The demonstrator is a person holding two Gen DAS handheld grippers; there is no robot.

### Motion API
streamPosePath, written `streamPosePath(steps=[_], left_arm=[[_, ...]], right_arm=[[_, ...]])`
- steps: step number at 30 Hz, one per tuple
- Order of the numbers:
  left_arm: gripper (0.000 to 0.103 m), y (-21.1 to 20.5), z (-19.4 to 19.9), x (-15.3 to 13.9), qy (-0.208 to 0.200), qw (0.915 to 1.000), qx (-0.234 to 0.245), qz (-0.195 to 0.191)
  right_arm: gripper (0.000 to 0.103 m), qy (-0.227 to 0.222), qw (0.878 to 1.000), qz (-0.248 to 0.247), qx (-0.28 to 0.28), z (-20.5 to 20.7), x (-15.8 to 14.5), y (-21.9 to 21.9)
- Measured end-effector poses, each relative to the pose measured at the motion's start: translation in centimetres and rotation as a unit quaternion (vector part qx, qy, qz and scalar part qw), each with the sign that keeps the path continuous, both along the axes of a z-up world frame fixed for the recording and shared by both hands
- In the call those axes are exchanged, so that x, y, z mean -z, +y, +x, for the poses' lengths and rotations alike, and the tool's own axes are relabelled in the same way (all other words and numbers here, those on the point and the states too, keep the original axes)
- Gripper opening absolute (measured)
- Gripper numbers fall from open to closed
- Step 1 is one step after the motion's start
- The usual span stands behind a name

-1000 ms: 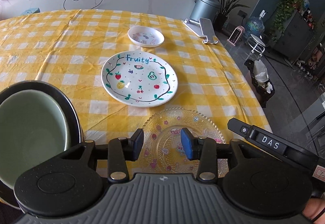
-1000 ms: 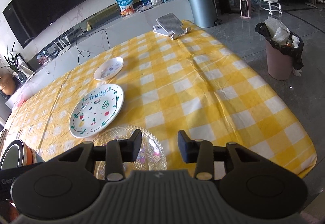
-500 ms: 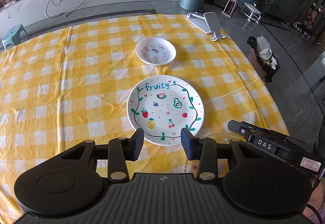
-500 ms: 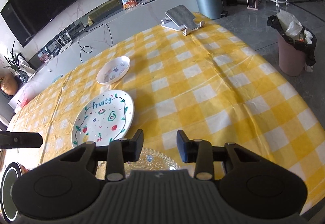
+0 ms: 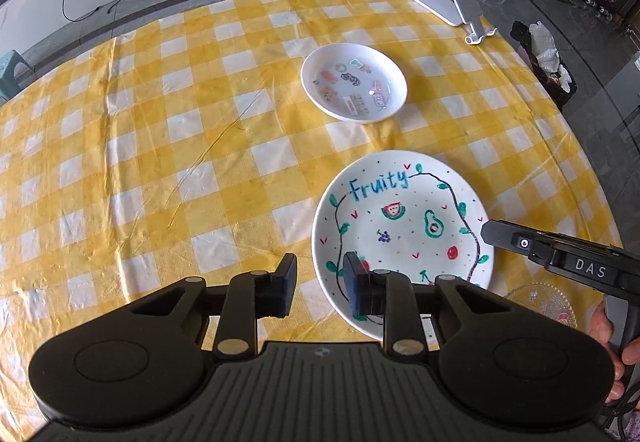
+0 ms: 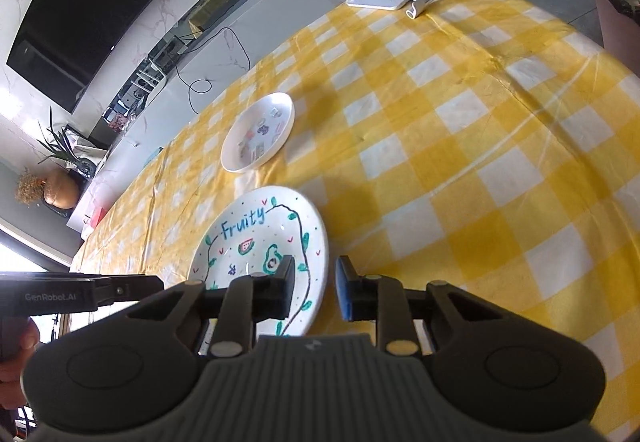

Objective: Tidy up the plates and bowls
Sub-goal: 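Lower the left gripper onto the white Fruity plate rim and close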

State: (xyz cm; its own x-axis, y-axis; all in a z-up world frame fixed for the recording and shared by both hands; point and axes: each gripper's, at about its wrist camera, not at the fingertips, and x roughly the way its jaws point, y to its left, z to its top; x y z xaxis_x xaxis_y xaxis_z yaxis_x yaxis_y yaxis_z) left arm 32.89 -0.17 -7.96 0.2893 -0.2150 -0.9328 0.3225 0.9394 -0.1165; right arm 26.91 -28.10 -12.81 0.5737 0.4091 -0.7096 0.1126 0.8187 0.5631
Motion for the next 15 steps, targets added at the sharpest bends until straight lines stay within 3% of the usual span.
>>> streamPosePath(steps=[4, 15], left_arm=[[0.030, 0.8, 0.9, 1.2, 0.018, 0.9994, -0.002, -0.031], [0.030, 1.0, 2.0, 3.0, 0.039, 0.9980, -0.006, -0.048]], right_arm=[[0.020, 0.005, 1.000, -0.005, 0.002, 0.6, 0.4, 0.0], [0.013, -0.001, 1.000, -0.021, -0.002, 1.2, 0.6, 0.7]])
